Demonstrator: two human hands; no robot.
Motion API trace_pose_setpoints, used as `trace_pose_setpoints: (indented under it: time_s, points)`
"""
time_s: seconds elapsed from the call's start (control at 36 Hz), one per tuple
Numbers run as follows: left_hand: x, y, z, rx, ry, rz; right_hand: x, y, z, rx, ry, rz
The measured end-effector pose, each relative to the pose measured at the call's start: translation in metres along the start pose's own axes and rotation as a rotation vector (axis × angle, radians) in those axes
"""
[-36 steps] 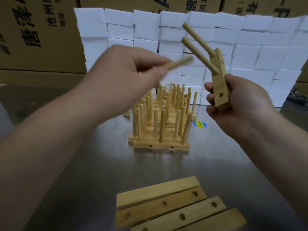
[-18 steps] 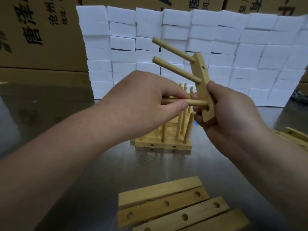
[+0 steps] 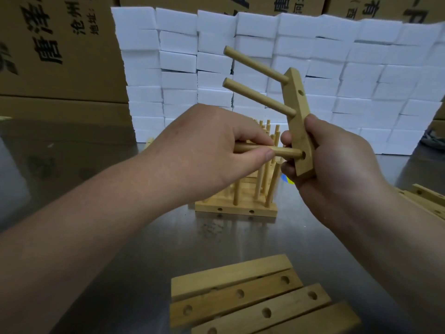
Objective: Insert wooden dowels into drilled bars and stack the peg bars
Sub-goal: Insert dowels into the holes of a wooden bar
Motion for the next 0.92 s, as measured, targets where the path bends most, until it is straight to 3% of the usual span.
trace_pose_setpoints:
  time_s: [0.42,0.69,0.92]
  points:
    - [-0.003,0.001,-0.002,0.038,-0.04,-0.06,0.002,0.001,0.002,-0.051,0.029,0.039]
    - [-0.001,0.004,-0.016,0.209,-0.21,-0.074,0.005,-0.001,0.002,-0.046,-0.063,0.065]
    - [-0.001,0.006,-0.021,0.272,-0.192,-0.071,0.01,0.005,0.007,-0.097,-0.12,0.1]
Point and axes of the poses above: each hand's wrist, its own y-axis away from the middle knuckle, its own x-axis out of the palm, z = x × y, the point moved 7 cm from there along -y, towards the middle knuckle, and after that the axes turned 10 degrees about -y, right-handed, at the moved point
